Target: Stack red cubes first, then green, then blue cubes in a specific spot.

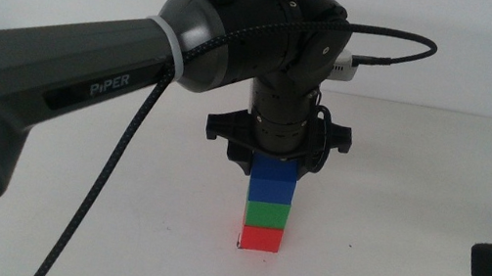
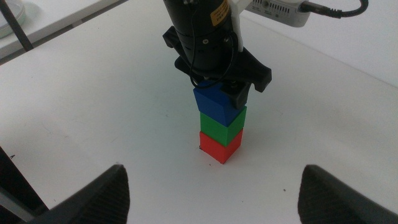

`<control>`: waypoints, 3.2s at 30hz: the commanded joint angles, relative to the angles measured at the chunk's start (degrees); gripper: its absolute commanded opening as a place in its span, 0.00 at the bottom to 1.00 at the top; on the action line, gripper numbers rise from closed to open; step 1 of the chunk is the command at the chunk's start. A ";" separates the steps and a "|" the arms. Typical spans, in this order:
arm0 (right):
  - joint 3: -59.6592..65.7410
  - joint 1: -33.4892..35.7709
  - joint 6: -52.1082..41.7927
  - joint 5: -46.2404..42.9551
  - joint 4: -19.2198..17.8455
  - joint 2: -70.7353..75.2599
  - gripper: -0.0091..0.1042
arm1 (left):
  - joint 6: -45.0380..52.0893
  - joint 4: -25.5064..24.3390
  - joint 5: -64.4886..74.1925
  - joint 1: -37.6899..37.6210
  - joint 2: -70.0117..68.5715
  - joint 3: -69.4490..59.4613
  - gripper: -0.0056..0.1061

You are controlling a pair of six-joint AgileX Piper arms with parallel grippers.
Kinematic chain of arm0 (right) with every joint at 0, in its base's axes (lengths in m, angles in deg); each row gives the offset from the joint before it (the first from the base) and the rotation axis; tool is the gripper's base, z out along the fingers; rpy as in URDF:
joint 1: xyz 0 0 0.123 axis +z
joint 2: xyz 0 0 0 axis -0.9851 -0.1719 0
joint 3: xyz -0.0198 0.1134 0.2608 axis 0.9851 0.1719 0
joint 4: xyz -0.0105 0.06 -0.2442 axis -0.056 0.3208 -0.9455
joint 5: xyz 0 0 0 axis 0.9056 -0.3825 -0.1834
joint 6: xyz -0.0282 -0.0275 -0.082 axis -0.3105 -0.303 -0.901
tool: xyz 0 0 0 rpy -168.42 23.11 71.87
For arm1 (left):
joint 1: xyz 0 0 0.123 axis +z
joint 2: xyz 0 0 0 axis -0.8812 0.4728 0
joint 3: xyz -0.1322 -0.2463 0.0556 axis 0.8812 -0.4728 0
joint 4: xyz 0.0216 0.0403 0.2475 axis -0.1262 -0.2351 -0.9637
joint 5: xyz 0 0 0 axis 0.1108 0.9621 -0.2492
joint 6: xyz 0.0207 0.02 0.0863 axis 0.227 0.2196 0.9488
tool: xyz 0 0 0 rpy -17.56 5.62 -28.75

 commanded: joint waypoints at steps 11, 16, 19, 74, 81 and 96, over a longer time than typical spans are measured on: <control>0.35 0.03 -0.37 -0.50 -0.26 0.23 0.90 | 3.48 -0.85 -0.19 -0.06 -2.85 0.15 0.74; 0.35 0.03 -0.37 -0.50 -0.26 0.23 0.90 | 5.72 -2.63 -0.19 -0.06 -7.86 0.15 0.76; 0.35 0.03 -0.37 -0.50 -0.26 0.23 0.90 | 9.72 -3.98 -0.19 -0.06 -12.05 0.15 0.76; 0.35 0.03 -0.37 -0.50 -0.26 0.23 0.90 | 46.31 2.75 -23.48 41.02 -74.94 -39.85 0.87; 4.78 0.03 -0.37 -5.67 -3.50 2.92 0.90 | 46.31 6.86 -33.87 41.02 -80.53 -49.49 0.87; 33.59 -9.65 -0.37 -28.14 -5.78 17.70 0.90 | 46.31 10.68 -48.44 41.02 -107.26 -86.38 0.87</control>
